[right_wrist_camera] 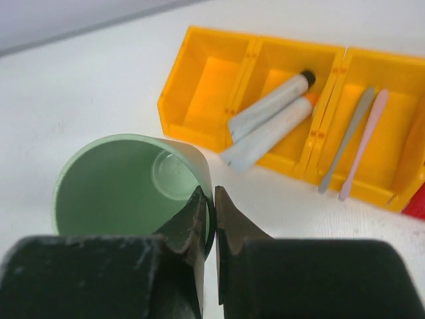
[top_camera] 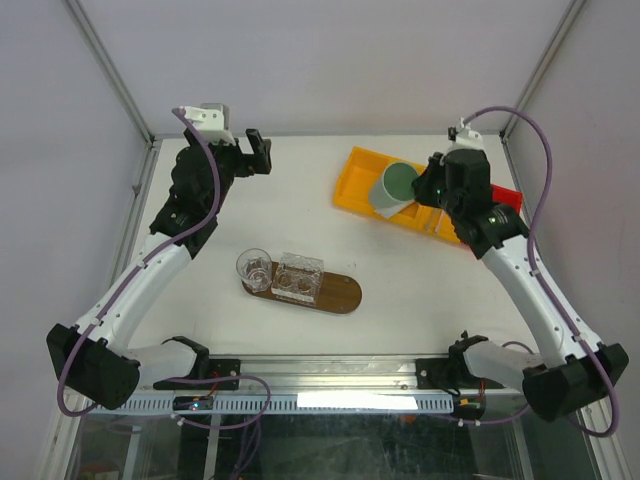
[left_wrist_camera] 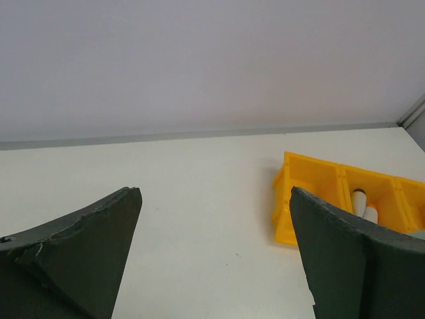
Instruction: Prepare toiletry sets of a toothbrush and toothpaste on the tray
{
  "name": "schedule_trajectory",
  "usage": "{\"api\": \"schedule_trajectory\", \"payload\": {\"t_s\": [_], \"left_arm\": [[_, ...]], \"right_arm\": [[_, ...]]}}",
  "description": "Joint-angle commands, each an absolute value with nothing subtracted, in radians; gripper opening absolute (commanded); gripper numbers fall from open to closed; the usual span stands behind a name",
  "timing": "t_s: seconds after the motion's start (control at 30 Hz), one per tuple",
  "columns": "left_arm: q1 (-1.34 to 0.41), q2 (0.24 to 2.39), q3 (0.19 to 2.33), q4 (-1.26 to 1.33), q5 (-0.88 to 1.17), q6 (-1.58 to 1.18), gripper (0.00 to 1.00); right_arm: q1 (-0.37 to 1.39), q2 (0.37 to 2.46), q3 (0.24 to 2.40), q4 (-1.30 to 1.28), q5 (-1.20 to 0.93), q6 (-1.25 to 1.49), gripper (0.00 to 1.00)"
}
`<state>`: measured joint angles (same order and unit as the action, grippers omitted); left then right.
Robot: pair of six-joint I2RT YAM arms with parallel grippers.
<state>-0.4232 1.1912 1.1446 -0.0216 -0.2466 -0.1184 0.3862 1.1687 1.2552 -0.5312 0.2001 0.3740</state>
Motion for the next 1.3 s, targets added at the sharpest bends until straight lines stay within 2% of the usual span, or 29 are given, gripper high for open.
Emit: {"api": "schedule_trajectory", "payload": {"t_s": [0.0,0.2,0.47,0.9,1.27], "left_arm": [[-0.409,1.195,1.177,0.005,-0.214,-0.137,0.99],[-0.404,1.213,1.179,-0.001,-0.230,-0.137,0.99],[-0.403,1.221,1.194,-0.028,-0.231,-0.150,0.99],[-0.393,1.213,1.184,-0.014,-0.300,-0.114,0.99],[-0.338,1.177,1.193,-0.027,-0.246,-0.158,0.99]], "right_arm": [[0.404,1.067,1.113,-0.481,0.044,0.393,0.00],[0.436,0.966,1.067,-0.594,-0.018,0.356,0.00],[0.534,0.934,1.022,-0.675,-0.032,0.379,0.00],[0.850,1.060,1.049,-0.765,0.326,0.406,0.00],[0.935,1.157,1.072,-0.707,0.384,0.411,0.00]]}}
